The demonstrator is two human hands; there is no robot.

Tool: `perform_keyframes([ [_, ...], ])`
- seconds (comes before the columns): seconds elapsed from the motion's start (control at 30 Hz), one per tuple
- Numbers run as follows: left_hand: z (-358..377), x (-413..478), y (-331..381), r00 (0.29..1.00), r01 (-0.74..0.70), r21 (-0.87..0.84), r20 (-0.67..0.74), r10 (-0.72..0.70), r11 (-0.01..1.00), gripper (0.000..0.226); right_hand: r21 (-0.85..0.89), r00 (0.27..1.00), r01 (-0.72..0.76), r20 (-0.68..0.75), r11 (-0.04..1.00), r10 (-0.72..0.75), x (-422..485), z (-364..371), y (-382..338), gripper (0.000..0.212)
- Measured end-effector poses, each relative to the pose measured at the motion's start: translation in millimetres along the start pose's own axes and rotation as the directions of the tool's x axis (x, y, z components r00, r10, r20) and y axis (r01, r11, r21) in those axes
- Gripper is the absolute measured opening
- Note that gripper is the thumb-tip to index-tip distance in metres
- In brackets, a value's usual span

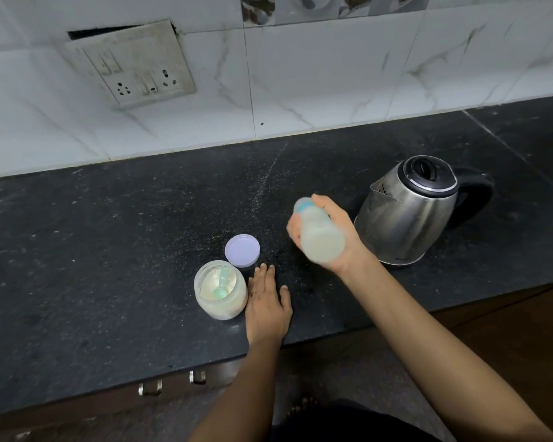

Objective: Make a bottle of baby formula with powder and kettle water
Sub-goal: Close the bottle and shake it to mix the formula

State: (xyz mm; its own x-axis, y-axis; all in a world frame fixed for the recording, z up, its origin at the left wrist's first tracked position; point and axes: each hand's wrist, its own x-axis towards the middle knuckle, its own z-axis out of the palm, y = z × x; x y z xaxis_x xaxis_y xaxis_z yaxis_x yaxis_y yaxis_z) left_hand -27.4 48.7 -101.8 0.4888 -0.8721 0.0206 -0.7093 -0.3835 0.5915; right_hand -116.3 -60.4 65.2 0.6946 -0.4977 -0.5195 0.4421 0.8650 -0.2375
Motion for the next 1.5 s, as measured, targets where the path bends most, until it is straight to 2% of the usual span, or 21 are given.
perform_keyframes([
  [0.07,0.8,-0.2,-0.6,1.000,-0.005,0.001,-0.004,0.005,1.000,0.050,0.166,0.995,0.044,-0.100,0.985,-0.028,6.2,-2.8,-0.4,0.065],
  [0.23,4.1,0.3,-3.1,0.999,-0.023,0.009,-0.027,0.023,1.000,0.050,0.084,0.967,0.020,-0.256,0.996,0.002,6.4,-10.6,4.7,0.056],
  [0.33,5.1,0.7,-3.7,0.999,-0.035,0.021,-0.037,0.035,0.999,0.050,0.086,0.954,0.053,-0.298,0.995,-0.025,4.1,-13.0,4.9,0.054],
  [0.47,5.2,0.2,-3.3,0.999,-0.031,0.028,-0.038,0.032,0.999,0.050,0.118,0.958,0.063,-0.285,0.991,-0.027,0.0,-15.0,4.5,0.050],
  [0.57,5.1,0.5,-3.2,0.999,-0.030,0.028,-0.040,0.032,0.999,0.050,0.115,0.969,0.060,-0.246,0.991,-0.030,-3.9,-13.9,2.1,0.044],
  [0.7,5.1,0.5,-2.2,0.999,-0.032,0.032,-0.043,0.033,0.999,0.050,-0.169,0.986,0.099,-0.119,0.981,-0.120,-9.4,-12.9,-2.6,0.043],
  [0.77,4.5,0.7,-1.8,0.999,-0.026,0.031,-0.037,0.027,0.999,0.051,-0.144,0.980,0.167,-0.088,0.975,-0.181,-6.1,-12.6,-0.9,0.049],
  [0.83,4.4,0.3,-1.8,0.999,-0.023,0.036,-0.039,0.024,0.999,0.051,-0.061,0.960,0.243,-0.124,0.968,-0.249,-0.9,-14.7,2.7,0.039],
  [0.9,4.3,-0.1,-1.4,0.999,-0.024,0.035,-0.041,0.025,0.999,0.051,-0.087,0.973,0.205,-0.086,0.975,-0.213,-0.8,-19.8,9.9,0.036],
  [0.97,4.4,0.3,-1.1,0.999,-0.022,0.038,-0.041,0.024,0.999,0.051,-0.162,0.986,0.165,0.047,0.973,-0.159,-2.5,-23.6,18.1,0.050],
  [1.0,4.7,0.8,-1.3,0.999,-0.024,0.040,-0.039,0.025,0.999,0.051,-0.124,0.978,0.191,0.102,0.974,-0.179,-1.9,-23.6,21.1,0.054],
  [1.03,5.3,1.0,-1.7,0.999,-0.026,0.041,-0.039,0.028,0.999,0.050,-0.050,0.964,0.244,0.124,0.968,-0.237,1.0,-23.9,22.9,0.052],
  [1.1,6.4,0.8,-3.4,0.999,-0.027,0.045,-0.043,0.029,0.999,0.050,0.073,0.940,0.333,0.059,0.940,-0.337,8.4,-30.5,24.6,0.043],
  [1.13,6.9,0.8,-4.1,0.999,-0.029,0.044,-0.043,0.031,0.999,0.050,0.100,0.941,0.318,0.089,0.943,-0.326,9.7,-35.3,25.1,0.051],
  [1.2,7.4,1.0,-3.8,0.998,-0.030,0.040,-0.047,0.032,0.999,0.050,-0.024,0.943,0.276,0.200,0.961,-0.266,11.0,-45.6,25.2,0.074],
  [1.23,7.4,1.4,-3.4,0.998,-0.028,0.043,-0.049,0.030,0.999,0.051,-0.106,0.938,0.287,0.233,0.952,-0.257,9.9,-47.4,25.7,0.077],
  [1.27,7.9,1.6,-3.5,0.998,-0.027,0.047,-0.053,0.030,0.998,0.051,-0.123,0.927,0.310,0.259,0.943,-0.271,9.7,-46.5,26.3,0.070],
  [1.33,7.9,1.3,-3.6,0.998,-0.029,0.049,-0.055,0.032,0.998,0.051,-0.067,0.920,0.357,0.200,0.932,-0.338,13.9,-52.7,24.0,0.048],
  [1.37,7.8,1.0,-3.9,0.998,-0.030,0.046,-0.050,0.032,0.998,0.050,-0.067,0.921,0.348,0.211,0.935,-0.328,13.9,-57.3,23.5,0.046],
  [1.43,6.9,0.7,-3.8,0.998,-0.031,0.036,-0.049,0.033,0.999,0.050,-0.173,0.917,0.275,0.344,0.946,-0.203,11.7,-62.1,23.1,0.068],
  [1.5,7.2,1.2,-4.0,0.998,-0.036,0.039,-0.056,0.038,0.999,0.050,-0.300,0.903,0.297,0.396,0.907,-0.165,9.0,-66.2,22.6,0.089],
])
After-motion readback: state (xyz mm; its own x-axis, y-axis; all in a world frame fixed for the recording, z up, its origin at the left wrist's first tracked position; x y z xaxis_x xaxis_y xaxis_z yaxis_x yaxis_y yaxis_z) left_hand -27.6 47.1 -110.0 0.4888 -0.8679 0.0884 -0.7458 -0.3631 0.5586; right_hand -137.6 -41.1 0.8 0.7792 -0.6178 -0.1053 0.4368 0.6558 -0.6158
